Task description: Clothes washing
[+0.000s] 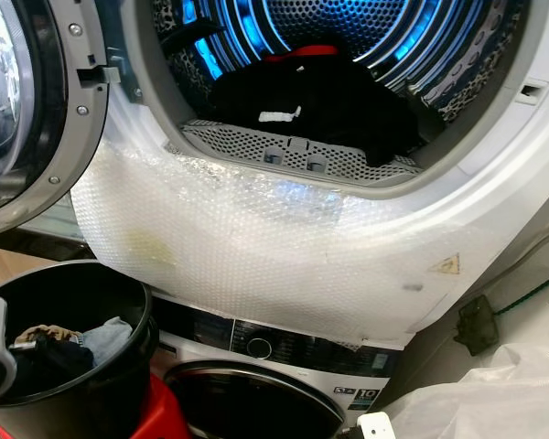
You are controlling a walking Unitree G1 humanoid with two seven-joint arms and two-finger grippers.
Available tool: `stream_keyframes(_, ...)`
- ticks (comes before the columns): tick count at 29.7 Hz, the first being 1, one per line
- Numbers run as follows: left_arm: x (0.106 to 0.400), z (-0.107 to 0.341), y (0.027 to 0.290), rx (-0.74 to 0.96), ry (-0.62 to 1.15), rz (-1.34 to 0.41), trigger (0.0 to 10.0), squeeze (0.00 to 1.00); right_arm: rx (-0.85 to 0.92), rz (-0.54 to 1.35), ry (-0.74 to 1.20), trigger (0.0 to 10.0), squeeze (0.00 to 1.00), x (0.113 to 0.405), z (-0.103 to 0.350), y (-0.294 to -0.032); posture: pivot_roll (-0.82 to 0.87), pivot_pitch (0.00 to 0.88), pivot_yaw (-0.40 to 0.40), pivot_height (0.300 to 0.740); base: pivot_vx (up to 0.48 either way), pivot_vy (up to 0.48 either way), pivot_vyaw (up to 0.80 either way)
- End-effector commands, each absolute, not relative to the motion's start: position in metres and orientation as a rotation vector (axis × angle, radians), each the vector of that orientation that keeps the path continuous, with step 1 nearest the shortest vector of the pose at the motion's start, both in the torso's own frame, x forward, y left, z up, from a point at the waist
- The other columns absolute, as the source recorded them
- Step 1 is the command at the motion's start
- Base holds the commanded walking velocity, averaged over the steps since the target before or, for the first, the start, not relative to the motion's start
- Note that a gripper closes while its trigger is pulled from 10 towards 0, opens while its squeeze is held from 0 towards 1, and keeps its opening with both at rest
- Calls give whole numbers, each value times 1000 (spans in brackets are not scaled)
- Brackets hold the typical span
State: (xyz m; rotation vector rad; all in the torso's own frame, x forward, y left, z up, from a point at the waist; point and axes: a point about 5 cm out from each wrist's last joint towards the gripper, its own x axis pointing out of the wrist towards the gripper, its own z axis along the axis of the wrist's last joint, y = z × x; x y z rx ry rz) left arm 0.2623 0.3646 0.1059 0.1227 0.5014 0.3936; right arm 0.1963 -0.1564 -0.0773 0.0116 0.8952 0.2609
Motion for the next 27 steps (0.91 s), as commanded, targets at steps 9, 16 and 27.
stream_keyframes(9,306,121,340,344,533,46,10000,1000,6,241,893,10000,0,197,-77,-164,180,0,-141,740,0,0,0)
stream_keyframes(16,303,114,338,496,637,-69,10000,1000,-3,240,890,10000,0,201,-74,-166,177,0,-147,740,0,0,0)
stream_keyframes(27,276,93,351,432,738,0,10000,1000,5,228,888,10000,0,203,-73,-168,181,0,-146,740,0,0,0)
